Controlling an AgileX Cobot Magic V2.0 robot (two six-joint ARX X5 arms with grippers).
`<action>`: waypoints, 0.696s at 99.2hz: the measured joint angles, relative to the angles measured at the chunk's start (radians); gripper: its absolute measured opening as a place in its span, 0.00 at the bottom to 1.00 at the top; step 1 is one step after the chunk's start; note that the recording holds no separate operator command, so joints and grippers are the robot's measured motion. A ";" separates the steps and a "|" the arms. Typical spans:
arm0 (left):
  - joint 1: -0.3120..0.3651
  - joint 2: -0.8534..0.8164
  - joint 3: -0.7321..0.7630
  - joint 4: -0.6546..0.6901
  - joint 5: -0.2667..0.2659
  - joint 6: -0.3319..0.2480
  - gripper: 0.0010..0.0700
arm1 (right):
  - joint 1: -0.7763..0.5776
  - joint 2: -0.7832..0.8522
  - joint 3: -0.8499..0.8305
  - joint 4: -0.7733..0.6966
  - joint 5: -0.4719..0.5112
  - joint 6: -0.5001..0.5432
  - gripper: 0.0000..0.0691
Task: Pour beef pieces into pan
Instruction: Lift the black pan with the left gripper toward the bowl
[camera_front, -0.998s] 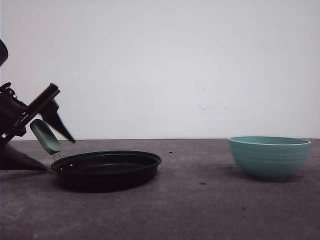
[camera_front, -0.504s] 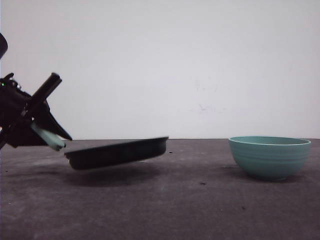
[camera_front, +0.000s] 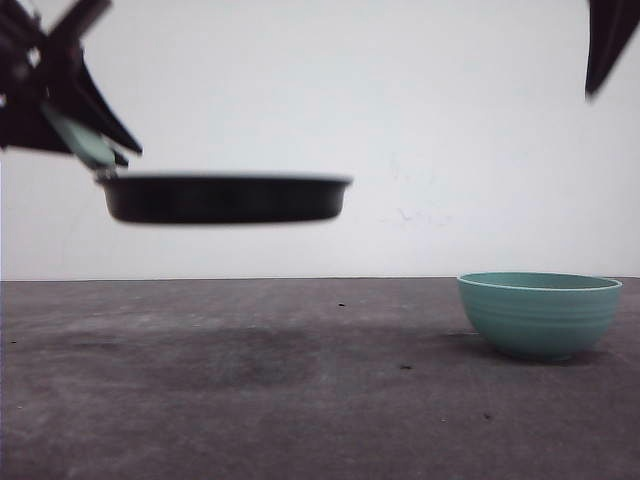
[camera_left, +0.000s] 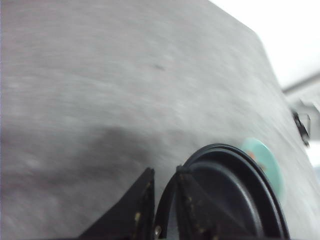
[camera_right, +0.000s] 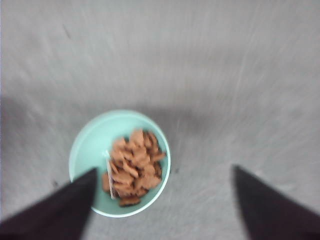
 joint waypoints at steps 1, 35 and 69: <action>-0.003 -0.007 0.001 -0.006 0.000 0.000 0.04 | 0.000 0.014 0.000 0.000 -0.005 0.000 0.65; -0.089 -0.153 0.004 -0.106 0.003 -0.006 0.04 | 0.000 0.333 0.000 0.044 -0.094 0.000 0.56; -0.144 -0.177 0.004 -0.148 0.003 -0.006 0.04 | 0.000 0.445 0.000 0.143 -0.094 0.012 0.37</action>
